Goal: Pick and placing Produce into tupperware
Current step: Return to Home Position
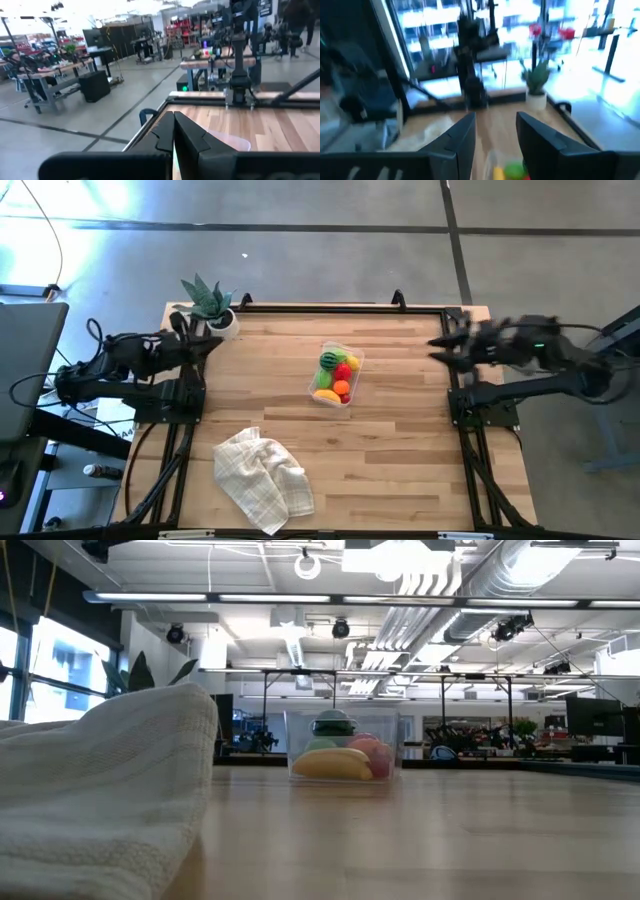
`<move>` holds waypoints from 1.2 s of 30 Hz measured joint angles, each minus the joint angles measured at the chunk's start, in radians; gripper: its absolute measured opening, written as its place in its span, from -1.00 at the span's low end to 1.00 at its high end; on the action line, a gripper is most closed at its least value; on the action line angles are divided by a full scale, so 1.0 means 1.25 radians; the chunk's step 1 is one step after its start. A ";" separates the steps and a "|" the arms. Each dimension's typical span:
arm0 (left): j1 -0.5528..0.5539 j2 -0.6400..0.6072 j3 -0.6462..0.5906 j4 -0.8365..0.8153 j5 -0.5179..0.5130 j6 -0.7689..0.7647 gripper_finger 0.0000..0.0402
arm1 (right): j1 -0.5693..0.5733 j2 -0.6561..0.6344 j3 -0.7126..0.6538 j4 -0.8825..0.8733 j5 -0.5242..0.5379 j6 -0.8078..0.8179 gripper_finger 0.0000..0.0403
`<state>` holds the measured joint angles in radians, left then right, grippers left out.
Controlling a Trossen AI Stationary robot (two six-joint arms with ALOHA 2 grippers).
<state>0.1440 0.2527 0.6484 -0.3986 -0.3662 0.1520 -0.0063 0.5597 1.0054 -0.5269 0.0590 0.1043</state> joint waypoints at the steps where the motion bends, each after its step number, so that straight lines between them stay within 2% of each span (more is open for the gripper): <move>1: 0.000 -0.017 -0.008 0.003 0.000 0.000 -0.99 | 0.000 -0.028 0.000 -0.004 0.003 0.007 -0.36; 13: 0.000 -0.190 -0.092 0.003 -0.045 -0.007 -0.99 | 0.000 -0.279 -0.090 -0.007 0.033 0.117 -0.37; 20: 0.000 -0.198 -0.109 -0.014 -0.059 -0.033 -0.99 | 0.000 -0.381 -0.163 0.010 0.075 0.159 -0.38; 24: 0.000 -0.197 -0.114 -0.013 -0.092 -0.042 -0.99 | 0.000 -0.446 -0.242 0.088 0.079 0.184 -0.38; 27: 0.000 -0.197 -0.114 -0.006 -0.100 -0.043 -0.99 | 0.000 -0.440 -0.281 0.108 0.080 0.191 -0.38; 31: 0.000 -0.197 -0.114 0.004 -0.098 -0.044 -0.99 | 0.000 -0.428 -0.349 0.209 0.079 0.191 -0.38; 36: 0.000 -0.197 -0.114 0.004 -0.093 -0.056 -0.99 | 0.000 -0.428 -0.455 0.421 0.055 0.210 -0.38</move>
<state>0.1440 0.0067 0.5064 -0.3931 -0.4819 0.0814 -0.0063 0.0242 0.4372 -0.0002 0.1282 0.3672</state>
